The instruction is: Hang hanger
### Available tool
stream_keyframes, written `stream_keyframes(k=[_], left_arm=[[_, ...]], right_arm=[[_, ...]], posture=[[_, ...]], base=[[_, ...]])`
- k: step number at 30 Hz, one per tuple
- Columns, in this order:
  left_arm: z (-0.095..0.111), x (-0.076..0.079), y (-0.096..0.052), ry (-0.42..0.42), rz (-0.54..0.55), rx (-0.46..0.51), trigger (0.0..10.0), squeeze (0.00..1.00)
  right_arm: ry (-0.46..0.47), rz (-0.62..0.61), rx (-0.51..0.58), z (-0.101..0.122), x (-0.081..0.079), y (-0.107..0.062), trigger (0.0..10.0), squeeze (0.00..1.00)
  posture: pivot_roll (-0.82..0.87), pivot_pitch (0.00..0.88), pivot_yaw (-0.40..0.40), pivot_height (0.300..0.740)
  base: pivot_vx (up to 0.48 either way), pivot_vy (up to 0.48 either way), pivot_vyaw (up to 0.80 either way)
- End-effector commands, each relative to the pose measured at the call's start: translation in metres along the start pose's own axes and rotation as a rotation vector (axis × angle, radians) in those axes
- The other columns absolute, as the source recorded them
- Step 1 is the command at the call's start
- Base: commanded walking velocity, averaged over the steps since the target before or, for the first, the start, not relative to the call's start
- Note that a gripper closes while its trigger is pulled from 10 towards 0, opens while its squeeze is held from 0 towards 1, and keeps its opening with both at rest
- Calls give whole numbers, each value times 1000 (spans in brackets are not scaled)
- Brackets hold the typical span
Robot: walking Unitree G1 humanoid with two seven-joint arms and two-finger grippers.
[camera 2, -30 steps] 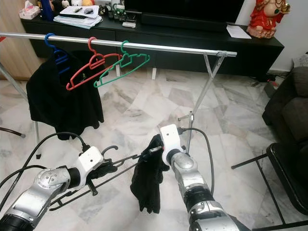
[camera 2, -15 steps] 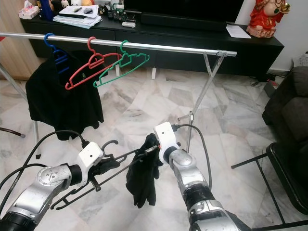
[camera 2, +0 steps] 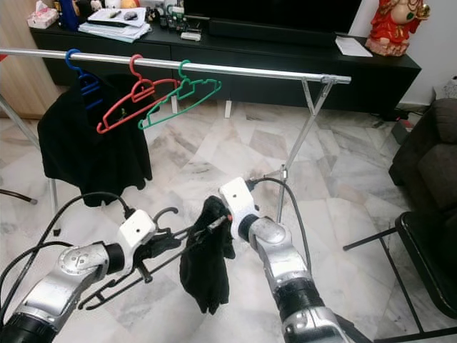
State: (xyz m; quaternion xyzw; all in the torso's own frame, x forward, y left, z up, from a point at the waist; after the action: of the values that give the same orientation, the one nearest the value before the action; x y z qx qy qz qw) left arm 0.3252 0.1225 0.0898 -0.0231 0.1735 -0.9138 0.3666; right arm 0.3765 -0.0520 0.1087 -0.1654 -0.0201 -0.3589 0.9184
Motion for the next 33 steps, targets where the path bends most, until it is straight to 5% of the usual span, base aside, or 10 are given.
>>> stream_keyframes(k=[1,7,13,22,33], left_arm=[[-5,2,2,-1,-8,-29,10000,0],[-7,1,4,4,4,-39,10000,0],[-5,3,7,-7,4,-25,10000,0],[5,-5,9,-32,69,45,10000,0],[17,-11,9,-67,109,118,10000,0]], right_arm=[[-18,12,44,15,0,-2,10000,0],[33,75,174,49,-7,-7,10000,0],[-102,281,292,76,-45,-22,10000,0],[-105,293,245,65,-48,-28,10000,0],[-52,137,142,37,-19,-33,10000,0]], posture=[[10,150,-67,740],[4,152,-64,740],[0,152,-65,740],[0,157,-69,740],[-4,159,-68,740]], base=[[0,0,0],[0,0,0],[0,0,0],[0,0,0],[0,0,0]])
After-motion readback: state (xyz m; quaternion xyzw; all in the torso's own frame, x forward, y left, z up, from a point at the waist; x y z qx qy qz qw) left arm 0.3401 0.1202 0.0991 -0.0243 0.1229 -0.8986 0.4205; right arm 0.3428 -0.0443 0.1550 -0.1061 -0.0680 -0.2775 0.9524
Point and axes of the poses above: a point about 5 cm out from each wrist's last joint towards the gripper, its own y axis pointing out of the wrist towards the gripper, its own z axis along the axis of the wrist's last joint, x = y × z, the point moved 4 cm from there along y, pointing out of the wrist towards the gripper, and after that the axes turned 6 degrees about -y, right-handed, at the moved point
